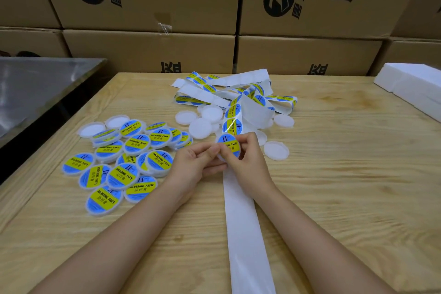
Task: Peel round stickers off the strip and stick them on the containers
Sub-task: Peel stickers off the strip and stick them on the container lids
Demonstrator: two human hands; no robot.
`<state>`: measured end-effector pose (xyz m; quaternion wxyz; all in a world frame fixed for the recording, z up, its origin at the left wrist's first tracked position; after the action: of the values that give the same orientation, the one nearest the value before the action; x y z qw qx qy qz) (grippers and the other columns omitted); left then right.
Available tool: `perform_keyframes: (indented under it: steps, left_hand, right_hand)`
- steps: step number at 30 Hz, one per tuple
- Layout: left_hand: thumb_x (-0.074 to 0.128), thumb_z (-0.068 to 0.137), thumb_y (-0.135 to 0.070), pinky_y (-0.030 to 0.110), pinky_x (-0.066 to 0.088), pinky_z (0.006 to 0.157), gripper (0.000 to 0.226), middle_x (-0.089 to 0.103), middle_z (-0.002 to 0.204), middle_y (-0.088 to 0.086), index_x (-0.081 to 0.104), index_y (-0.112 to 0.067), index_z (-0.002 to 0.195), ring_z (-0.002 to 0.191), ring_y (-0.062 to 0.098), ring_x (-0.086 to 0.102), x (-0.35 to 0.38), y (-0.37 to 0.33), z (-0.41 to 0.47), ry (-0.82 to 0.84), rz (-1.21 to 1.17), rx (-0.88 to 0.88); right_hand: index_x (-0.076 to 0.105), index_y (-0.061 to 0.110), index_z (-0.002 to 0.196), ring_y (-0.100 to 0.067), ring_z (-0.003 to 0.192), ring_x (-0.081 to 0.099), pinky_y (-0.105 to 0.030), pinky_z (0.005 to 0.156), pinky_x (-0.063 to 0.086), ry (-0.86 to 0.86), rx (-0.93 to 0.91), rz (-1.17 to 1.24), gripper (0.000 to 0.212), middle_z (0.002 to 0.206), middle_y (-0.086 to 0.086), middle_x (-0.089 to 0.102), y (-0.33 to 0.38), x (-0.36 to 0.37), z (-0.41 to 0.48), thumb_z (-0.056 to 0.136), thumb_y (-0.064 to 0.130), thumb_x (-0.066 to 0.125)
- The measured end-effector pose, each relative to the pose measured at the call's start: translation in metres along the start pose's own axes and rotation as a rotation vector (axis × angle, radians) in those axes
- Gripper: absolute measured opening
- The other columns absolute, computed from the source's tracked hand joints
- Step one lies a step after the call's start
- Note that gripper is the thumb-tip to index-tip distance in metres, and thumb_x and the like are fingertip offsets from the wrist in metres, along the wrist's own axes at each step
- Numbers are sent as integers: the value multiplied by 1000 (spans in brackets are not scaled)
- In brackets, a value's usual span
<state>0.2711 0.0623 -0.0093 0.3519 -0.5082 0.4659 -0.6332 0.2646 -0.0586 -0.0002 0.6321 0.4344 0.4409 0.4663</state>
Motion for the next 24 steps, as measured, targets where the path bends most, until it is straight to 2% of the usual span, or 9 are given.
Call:
perform_keyframes:
  steps: [3,5,8,10,12,17,20,22,24]
  left_hand:
    - [55,86,-15,21,55,57,17,73,74,5,69,-9,80,68,14,70,-8,-2,2,-49,-63,-8]
    - [50,91,-13,21,55,56,20,73,75,5,67,-6,84,66,13,70,-12,-2,4,-80,-107,-23]
    - [45,95,-13,19,53,50,23,72,73,4,65,-6,88,62,11,68,-11,-3,4,-92,-109,-21]
    - [42,97,-14,19,52,50,25,72,74,3,65,-6,90,63,10,67,-9,-3,5,-85,-75,-12]
    - [42,98,-14,18,53,51,26,73,75,3,65,-6,90,65,10,68,-9,-2,5,-98,-22,-5]
    - [44,97,-13,22,55,56,23,73,79,2,66,-7,99,73,15,70,-10,-5,4,-131,112,42]
    - [47,96,-9,21,54,52,18,73,74,-8,64,-15,99,67,9,69,-11,-18,2,-206,213,130]
    - [47,96,-10,16,51,51,19,70,72,-14,63,-18,100,59,4,64,-16,-34,-1,-300,337,238]
    - [44,97,-14,10,43,55,21,64,75,-16,64,-19,104,56,0,57,-27,-56,-5,-430,562,360]
  right_hand:
    - [50,24,95,-19,83,64,-31,72,49,44,-67,21,27,89,4,68,6,4,-1,81,23,73]
    - [51,23,94,-19,80,65,-33,71,49,49,-93,18,24,86,5,69,8,3,0,82,19,71]
    - [54,14,90,-20,68,63,-38,64,49,28,-104,50,11,77,-9,69,10,-2,3,88,14,64]
    - [54,14,82,-15,53,57,-30,54,47,-3,-99,88,11,63,-4,66,9,-7,4,90,13,61]
    - [54,16,74,-12,45,53,-23,50,45,-31,-82,114,19,54,-1,61,8,-11,5,92,14,59]
    - [55,16,71,-16,44,52,-28,50,45,-66,-68,65,21,54,-3,62,7,-15,6,91,16,59]
    - [60,20,80,-10,51,57,-27,56,47,-99,-118,-34,13,59,1,66,12,-17,3,92,19,58]
    - [61,22,97,-4,62,58,-22,62,46,-145,-179,-121,9,68,8,64,19,-20,2,94,17,55]
    - [57,15,116,-10,77,56,-23,72,42,-246,-214,-196,23,82,6,62,25,-32,1,92,13,54]
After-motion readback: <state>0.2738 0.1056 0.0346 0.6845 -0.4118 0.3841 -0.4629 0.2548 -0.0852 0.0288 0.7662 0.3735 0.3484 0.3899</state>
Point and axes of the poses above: each hand's wrist, its own z-axis towards the middle knuckle, its own x-axis out of the palm, y = z × x, the point moved 9 cm from there along z, towards the middle knuckle
